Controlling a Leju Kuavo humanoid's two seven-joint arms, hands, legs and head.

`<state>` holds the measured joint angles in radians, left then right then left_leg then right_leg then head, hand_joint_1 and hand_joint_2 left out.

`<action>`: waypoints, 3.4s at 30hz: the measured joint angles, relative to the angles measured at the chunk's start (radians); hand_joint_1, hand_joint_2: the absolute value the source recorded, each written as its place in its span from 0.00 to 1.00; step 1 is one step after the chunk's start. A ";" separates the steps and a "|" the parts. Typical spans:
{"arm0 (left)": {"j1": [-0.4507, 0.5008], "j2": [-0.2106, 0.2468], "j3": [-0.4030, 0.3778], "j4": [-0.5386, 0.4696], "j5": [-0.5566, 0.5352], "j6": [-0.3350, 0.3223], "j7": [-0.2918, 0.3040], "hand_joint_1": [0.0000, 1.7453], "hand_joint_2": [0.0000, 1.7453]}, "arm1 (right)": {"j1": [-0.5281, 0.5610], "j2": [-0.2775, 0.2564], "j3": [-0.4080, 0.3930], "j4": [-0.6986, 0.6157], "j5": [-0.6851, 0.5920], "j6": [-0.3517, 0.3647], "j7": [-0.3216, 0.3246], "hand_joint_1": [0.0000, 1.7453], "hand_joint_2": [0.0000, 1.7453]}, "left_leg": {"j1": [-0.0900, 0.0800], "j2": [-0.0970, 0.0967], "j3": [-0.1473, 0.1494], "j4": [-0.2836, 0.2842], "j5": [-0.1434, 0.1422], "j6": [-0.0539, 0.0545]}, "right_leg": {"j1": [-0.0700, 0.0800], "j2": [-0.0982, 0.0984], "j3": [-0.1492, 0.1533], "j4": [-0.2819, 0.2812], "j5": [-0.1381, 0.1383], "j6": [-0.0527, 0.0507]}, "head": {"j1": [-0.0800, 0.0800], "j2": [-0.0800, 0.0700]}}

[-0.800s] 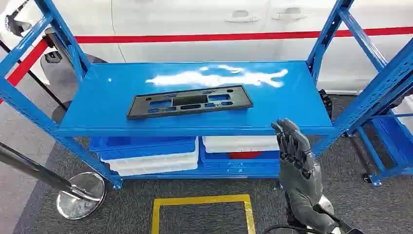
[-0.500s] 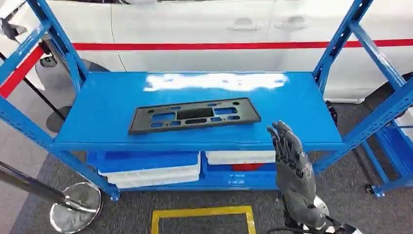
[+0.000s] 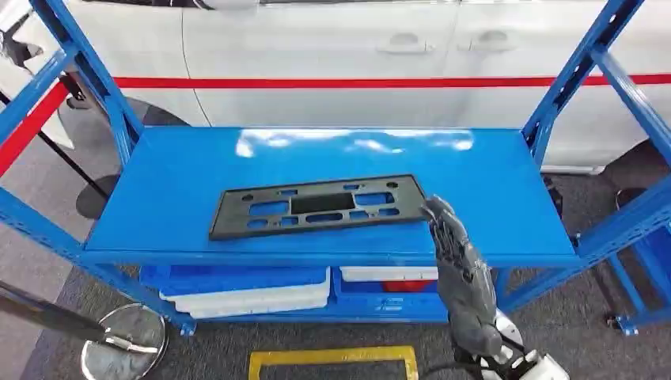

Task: Take the parts from the cabinet and place them on the table.

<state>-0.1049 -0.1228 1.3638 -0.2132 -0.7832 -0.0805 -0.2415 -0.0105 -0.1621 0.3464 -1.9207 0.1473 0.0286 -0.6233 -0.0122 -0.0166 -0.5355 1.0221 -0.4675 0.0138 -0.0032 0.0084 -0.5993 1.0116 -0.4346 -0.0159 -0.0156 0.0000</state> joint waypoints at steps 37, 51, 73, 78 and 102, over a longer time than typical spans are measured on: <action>0.013 -0.018 -0.024 0.001 -0.063 0.017 -0.031 0.00 0.00 | -0.540 0.323 0.397 0.963 1.111 -0.659 0.400 0.00 1.00 | 0.026 0.011 -0.182 0.285 -0.110 -0.048 | -0.005 -0.010 0.009 -0.004 -0.002 -0.013 | -0.001 0.000; 0.014 -0.011 -0.025 0.001 -0.065 0.014 -0.035 0.00 0.00 | -0.658 0.374 0.422 1.305 1.203 -0.670 0.528 0.00 1.00 | 0.022 0.011 -0.045 -0.027 0.045 0.013 | -0.003 -0.008 -0.097 0.221 -0.125 0.038 | -0.001 0.000; 0.014 0.001 -0.028 0.001 -0.081 0.004 -0.040 0.00 0.00 | -0.754 0.396 0.343 1.439 1.223 -0.711 0.587 0.00 1.00 | 0.035 0.014 -0.073 0.044 0.042 -0.045 | -0.003 -0.010 0.018 -0.010 0.001 -0.007 | -0.001 0.000; 0.013 0.002 -0.030 0.001 -0.085 -0.001 -0.041 0.00 0.00 | -0.761 0.396 0.338 1.453 1.271 -0.701 0.624 0.00 1.00 | 0.023 0.011 -0.050 -0.015 0.039 -0.014 | 0.000 -0.010 0.013 -0.008 0.001 0.022 | -0.001 0.000; 0.015 -0.001 -0.037 0.001 -0.075 -0.037 -0.058 0.00 0.00 | -0.815 0.388 0.379 1.575 1.422 -0.383 0.783 0.95 1.00 | 0.033 0.011 -0.132 0.206 -0.049 -0.048 | -0.002 -0.011 0.021 -0.018 0.008 -0.013 | -0.001 0.000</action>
<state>-0.0898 -0.1236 1.3272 -0.2121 -0.8583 -0.1175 -0.2994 -0.8260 0.2258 0.7256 -0.3456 1.5698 -0.3548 0.1598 0.0204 -0.0054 -0.6678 1.2278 -0.5164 -0.0342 -0.0049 -0.0022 -0.5781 0.9939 -0.4266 -0.0288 -0.0168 0.0000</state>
